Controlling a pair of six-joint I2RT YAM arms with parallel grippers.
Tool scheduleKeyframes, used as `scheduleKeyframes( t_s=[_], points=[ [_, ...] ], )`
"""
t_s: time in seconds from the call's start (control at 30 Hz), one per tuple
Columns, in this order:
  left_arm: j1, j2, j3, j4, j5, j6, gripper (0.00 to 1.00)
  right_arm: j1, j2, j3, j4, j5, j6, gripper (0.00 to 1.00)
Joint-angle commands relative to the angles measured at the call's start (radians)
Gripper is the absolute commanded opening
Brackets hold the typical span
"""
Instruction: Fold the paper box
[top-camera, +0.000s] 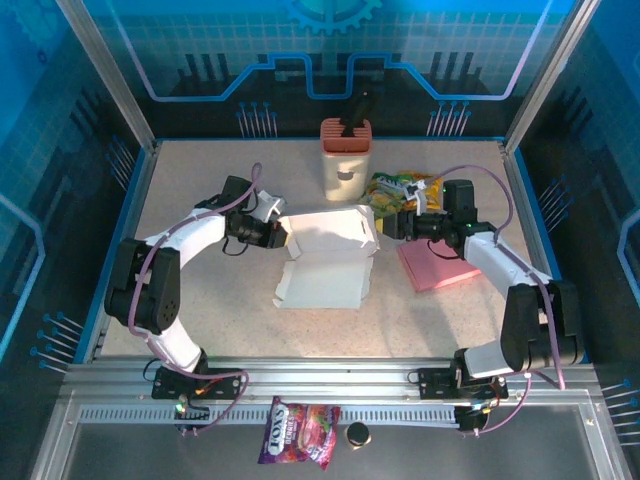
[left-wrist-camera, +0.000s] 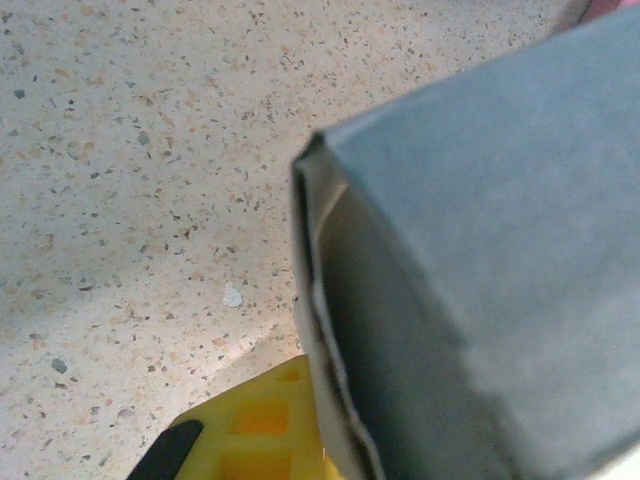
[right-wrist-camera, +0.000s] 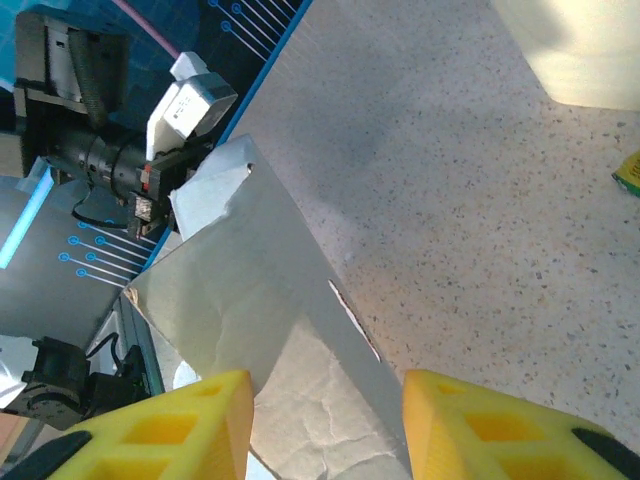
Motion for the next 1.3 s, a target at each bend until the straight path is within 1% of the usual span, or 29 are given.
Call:
scheduleKeyframes(
  t_s=[0.0,0.2,0.33,0.37,0.57,0.8,1.0,1.27],
  points=[
    [0.01,0.009,0.029,-0.024,0.047,0.014,0.0,0.014,0.004,-0.012,0.014,-0.035,-0.001,0.44],
    [0.01,0.005,0.024,-0.025,0.05,0.013,0.0,0.028,0.043,-0.003,0.011,-0.035,-0.021,0.44],
    [0.009,0.004,0.02,-0.028,0.048,0.013,0.0,0.056,0.081,0.01,0.002,-0.032,-0.038,0.44],
    [0.009,0.004,0.02,-0.028,0.047,0.013,0.0,0.064,0.09,0.045,-0.004,-0.029,-0.044,0.44],
    [0.009,0.002,0.021,-0.034,0.05,0.016,0.0,0.085,0.123,0.072,-0.009,-0.016,-0.055,0.44],
    [0.01,0.001,0.025,-0.042,0.049,0.019,0.0,0.113,0.144,0.115,-0.052,0.046,-0.086,0.43],
    [0.008,-0.001,0.03,-0.054,0.041,0.023,0.0,0.142,0.145,0.137,-0.107,0.157,-0.121,0.38],
    [-0.006,0.002,0.04,-0.082,0.025,0.033,0.0,0.238,0.154,0.166,-0.166,0.414,-0.148,0.35]
  ],
)
